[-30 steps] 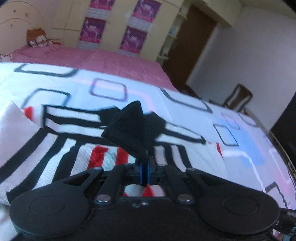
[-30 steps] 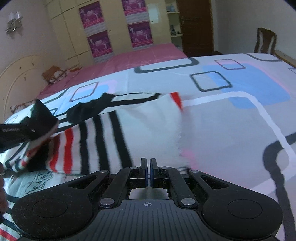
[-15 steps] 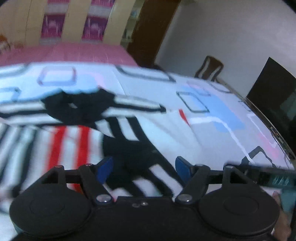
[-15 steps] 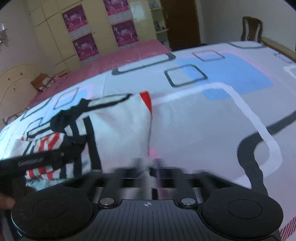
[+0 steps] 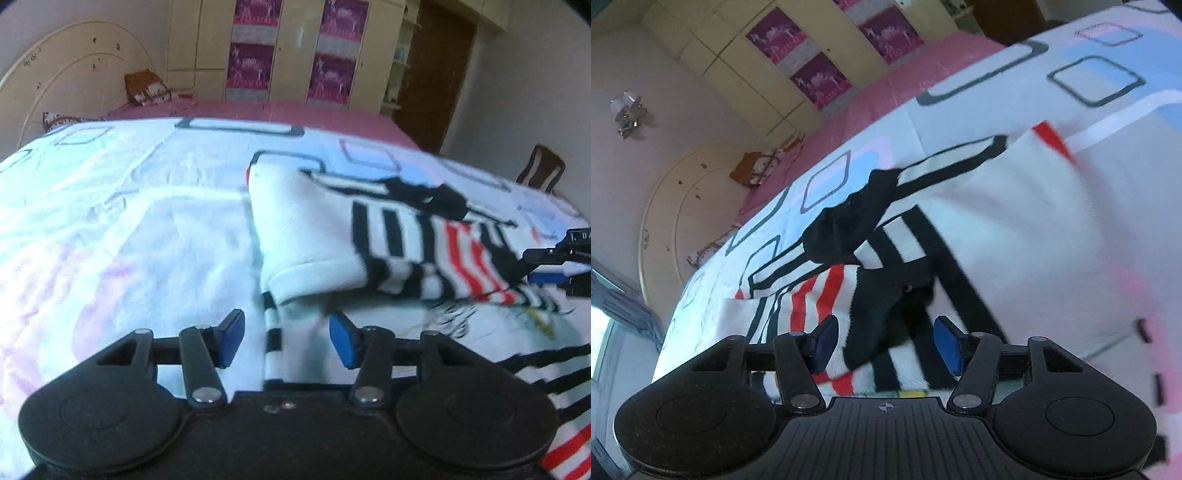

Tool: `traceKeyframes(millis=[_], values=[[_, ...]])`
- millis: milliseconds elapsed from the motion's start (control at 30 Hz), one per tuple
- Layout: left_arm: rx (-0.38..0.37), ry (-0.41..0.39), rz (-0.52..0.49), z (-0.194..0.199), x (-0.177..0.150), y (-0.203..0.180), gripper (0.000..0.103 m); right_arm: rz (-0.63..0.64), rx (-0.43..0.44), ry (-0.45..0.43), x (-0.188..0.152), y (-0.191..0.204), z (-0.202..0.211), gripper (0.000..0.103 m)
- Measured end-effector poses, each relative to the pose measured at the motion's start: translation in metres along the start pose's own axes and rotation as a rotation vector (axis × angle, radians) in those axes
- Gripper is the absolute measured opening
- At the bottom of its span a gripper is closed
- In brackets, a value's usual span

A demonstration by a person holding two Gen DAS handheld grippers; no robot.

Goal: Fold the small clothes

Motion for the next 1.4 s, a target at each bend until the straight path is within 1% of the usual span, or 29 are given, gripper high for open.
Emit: traceKeyframes(millis=[33, 100, 133, 167, 200, 233, 267, 333, 400, 500, 533, 567, 600, 667, 767, 867, 933, 1100, 1133, 1167, 1200, 1233, 1267, 1300, 1367, 1400], values=[[0.004, 0.008, -0.012, -0.007, 0.002, -0.001, 0.049, -0.006, -0.013, 0.014, 0.002, 0.001, -0.005, 0.028], [0.033, -0.003, -0.052, -0.019, 0.005, -0.004, 0.050, 0.007, -0.042, 0.027, 0.003, 0.005, -0.012, 0.028], [0.040, 0.000, -0.049, -0.025, 0.006, -0.004, 0.041, 0.025, -0.060, 0.030, 0.004, 0.006, -0.016, 0.028], [0.016, -0.001, -0.021, -0.028, 0.009, -0.002, 0.033, 0.051, -0.080, 0.033, 0.003, 0.009, -0.019, 0.023], [0.000, -0.002, -0.005, -0.030, 0.011, -0.002, 0.019, 0.093, -0.098, 0.038, 0.003, 0.014, -0.021, 0.004], [0.008, -0.006, -0.007, -0.031, 0.014, -0.001, 0.012, 0.147, -0.111, 0.036, 0.003, 0.022, -0.023, 0.004], [0.018, -0.003, -0.026, -0.033, 0.013, -0.002, 0.012, 0.207, -0.115, 0.021, 0.006, 0.032, -0.020, 0.004], [-0.001, 0.001, -0.008, -0.034, 0.012, 0.004, 0.012, 0.311, -0.096, -0.015, 0.013, 0.055, -0.011, 0.004], [-0.011, 0.009, 0.013, -0.033, 0.010, 0.010, 0.012, 0.405, -0.083, -0.093, 0.026, 0.080, 0.008, 0.004], [-0.023, 0.014, 0.044, -0.034, 0.010, 0.015, 0.011, 0.473, -0.037, -0.317, 0.043, 0.109, 0.058, 0.004], [-0.026, 0.013, 0.046, -0.034, 0.011, 0.015, 0.011, 0.493, -0.041, -0.367, 0.042, 0.110, 0.068, 0.004], [-0.026, 0.014, 0.049, -0.035, 0.010, 0.015, 0.011, 0.509, -0.075, -0.360, 0.039, 0.106, 0.066, 0.004], [-0.028, 0.015, 0.055, -0.035, 0.010, 0.016, 0.011, 0.515, -0.110, -0.308, 0.034, 0.097, 0.055, 0.004], [-0.032, 0.017, 0.055, -0.034, 0.009, 0.017, 0.011, 0.490, -0.148, -0.219, 0.021, 0.074, 0.036, 0.004], [-0.035, 0.020, 0.051, -0.034, 0.009, 0.017, 0.011, 0.442, -0.197, -0.145, 0.000, 0.045, 0.017, 0.004], [-0.036, 0.023, 0.046, -0.035, 0.010, 0.017, 0.011, 0.393, -0.226, -0.102, -0.014, 0.024, 0.010, 0.004], [-0.038, 0.025, 0.043, -0.036, 0.010, 0.017, 0.011, 0.377, -0.226, -0.092, -0.022, 0.022, 0.016, 0.004], [-0.038, 0.032, 0.026, -0.038, 0.012, 0.016, 0.012, 0.331, -0.224, -0.045, -0.028, 0.013, 0.005, 0.004], [-0.040, 0.033, 0.022, -0.037, 0.012, 0.016, 0.015, 0.311, -0.221, -0.035, -0.027, 0.011, 0.004, 0.004], [-0.044, 0.036, 0.019, -0.036, 0.012, 0.017, 0.016, 0.298, -0.219, -0.030, -0.028, 0.010, 0.005, 0.004], [-0.054, 0.042, 0.019, -0.032, 0.012, 0.018, 0.018, 0.297, -0.229, -0.022, -0.027, 0.010, 0.007, 0.005], [-0.056, 0.034, 0.018, -0.025, 0.012, 0.021, 0.022, 0.306, -0.256, -0.022, -0.025, 0.011, 0.012, 0.007], [-0.043, 0.008, 0.014, -0.014, 0.013, 0.025, 0.022, 0.311, -0.271, -0.050, -0.025, 0.012, 0.023, 0.019], [-0.034, -0.024, 0.015, -0.002, 0.014, 0.028, 0.021, 0.304, -0.265, -0.095, -0.024, 0.012, 0.035, 0.020], [-0.044, -0.083, 0.037, 0.015, 0.021, 0.029, 0.021, 0.285, -0.249, -0.134, -0.019, 0.012, 0.049, 0.020], [-0.064, -0.091, 0.046, 0.016, 0.026, 0.026, 0.025, 0.289, -0.247, -0.139, -0.016, 0.014, 0.050, 0.020]])
Point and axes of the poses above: each gripper's, at about its wrist camera, not at the fingertips, and z roughly against the way its jaws point, y to its left, x to its top, the point moved 2 cm from there along -z, roughly the way its jaws point, and after that the axes turned 4 degrees about z, right-handed, at the moved point
